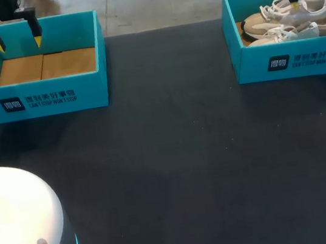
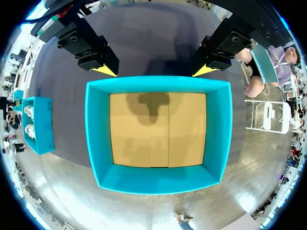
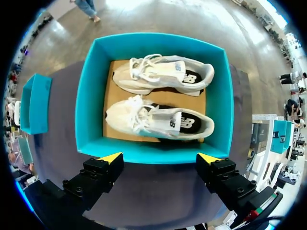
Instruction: Take the shoe out of the shoebox, open the shoe tongue, remove and reinsert the insole, then place the shoe into the shoebox
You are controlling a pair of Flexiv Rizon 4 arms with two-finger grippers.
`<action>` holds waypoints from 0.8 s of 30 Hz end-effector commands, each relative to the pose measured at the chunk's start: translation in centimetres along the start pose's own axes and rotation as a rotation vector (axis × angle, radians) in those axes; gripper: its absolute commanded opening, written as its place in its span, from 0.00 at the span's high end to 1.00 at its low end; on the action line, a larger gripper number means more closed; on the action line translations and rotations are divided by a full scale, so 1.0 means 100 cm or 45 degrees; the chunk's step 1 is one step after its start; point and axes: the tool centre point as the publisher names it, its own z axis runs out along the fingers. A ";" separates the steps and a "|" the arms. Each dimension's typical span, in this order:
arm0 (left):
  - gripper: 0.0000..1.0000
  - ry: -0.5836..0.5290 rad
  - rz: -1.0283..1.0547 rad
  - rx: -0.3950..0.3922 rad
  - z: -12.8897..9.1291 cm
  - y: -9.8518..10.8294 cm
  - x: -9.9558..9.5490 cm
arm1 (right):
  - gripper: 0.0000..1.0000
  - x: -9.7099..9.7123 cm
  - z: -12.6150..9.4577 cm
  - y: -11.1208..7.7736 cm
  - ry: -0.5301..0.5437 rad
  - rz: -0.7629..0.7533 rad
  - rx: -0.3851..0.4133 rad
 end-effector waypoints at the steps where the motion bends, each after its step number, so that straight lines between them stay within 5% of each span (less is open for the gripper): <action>1: 0.00 0.001 0.000 0.001 0.000 0.000 0.000 | 0.00 -0.019 0.011 -0.002 0.007 -0.012 -0.027; 12: 0.00 0.001 0.000 0.001 0.000 0.000 0.000 | 0.00 -0.057 0.047 0.014 -0.018 -0.015 0.007; 24: 0.00 0.001 0.000 0.001 0.000 0.000 0.000 | 0.05 -0.075 0.071 0.022 -0.040 -0.029 0.020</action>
